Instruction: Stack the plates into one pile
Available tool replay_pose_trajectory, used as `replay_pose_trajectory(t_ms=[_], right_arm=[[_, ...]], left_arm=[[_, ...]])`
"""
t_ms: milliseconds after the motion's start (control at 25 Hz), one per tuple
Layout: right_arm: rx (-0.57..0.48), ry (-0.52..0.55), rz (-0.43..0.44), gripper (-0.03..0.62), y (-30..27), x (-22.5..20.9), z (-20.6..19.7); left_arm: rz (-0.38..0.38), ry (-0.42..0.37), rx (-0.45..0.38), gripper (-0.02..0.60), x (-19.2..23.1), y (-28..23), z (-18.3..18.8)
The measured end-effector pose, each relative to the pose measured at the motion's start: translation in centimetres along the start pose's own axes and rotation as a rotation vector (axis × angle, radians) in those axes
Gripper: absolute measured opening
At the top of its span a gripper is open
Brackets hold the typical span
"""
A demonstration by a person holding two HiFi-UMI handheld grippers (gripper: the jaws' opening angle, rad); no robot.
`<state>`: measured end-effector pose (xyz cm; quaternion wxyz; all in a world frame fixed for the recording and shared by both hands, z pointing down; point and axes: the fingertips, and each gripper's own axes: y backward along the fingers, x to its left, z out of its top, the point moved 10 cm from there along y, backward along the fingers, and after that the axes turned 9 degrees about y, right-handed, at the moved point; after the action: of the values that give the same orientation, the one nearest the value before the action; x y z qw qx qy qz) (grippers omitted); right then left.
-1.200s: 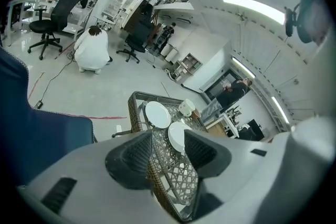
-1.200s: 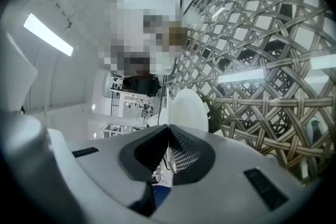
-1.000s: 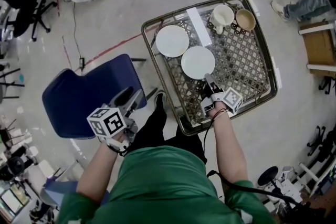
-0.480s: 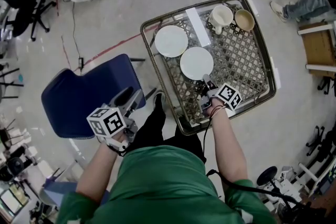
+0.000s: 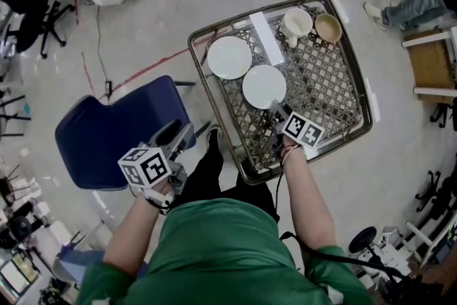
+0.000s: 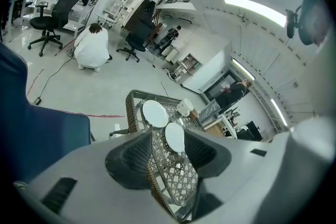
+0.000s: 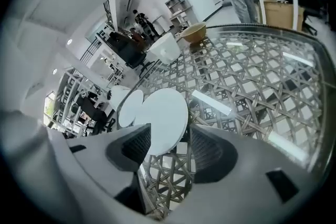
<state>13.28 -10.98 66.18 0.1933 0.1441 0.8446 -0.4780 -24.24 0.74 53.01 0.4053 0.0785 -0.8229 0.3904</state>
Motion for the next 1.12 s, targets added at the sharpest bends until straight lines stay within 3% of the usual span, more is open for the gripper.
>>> replay_pose_trajectory(t_ms=[120, 480, 640, 920, 1120], right_arm=[[-0.030, 0.022, -0.017, 0.235, 0.9, -0.2, 0.4], [-0.177, 0.236, -0.039, 0.230, 6.3, 0.9, 3.5], [-0.251, 0.384, -0.010, 0.178, 10.0, 2.5, 5.0], [-0.369, 0.552, 0.108, 0.101, 16.7, 5.8, 6.7], [-0.385, 0.517, 0.257, 0.086, 18.3, 7.3, 7.3]], left_arm=[[-0.008, -0.006, 0.000, 0.204, -0.3, -0.3, -0.2], [-0.055, -0.059, -0.017, 0.204, -3.5, -1.9, -0.5], [-0.079, -0.102, -0.041, 0.198, -5.8, -2.6, -0.8], [-0.106, -0.166, -0.115, 0.184, -10.0, -2.4, -1.3], [-0.104, -0.177, -0.191, 0.183, -12.1, -1.2, -1.6]])
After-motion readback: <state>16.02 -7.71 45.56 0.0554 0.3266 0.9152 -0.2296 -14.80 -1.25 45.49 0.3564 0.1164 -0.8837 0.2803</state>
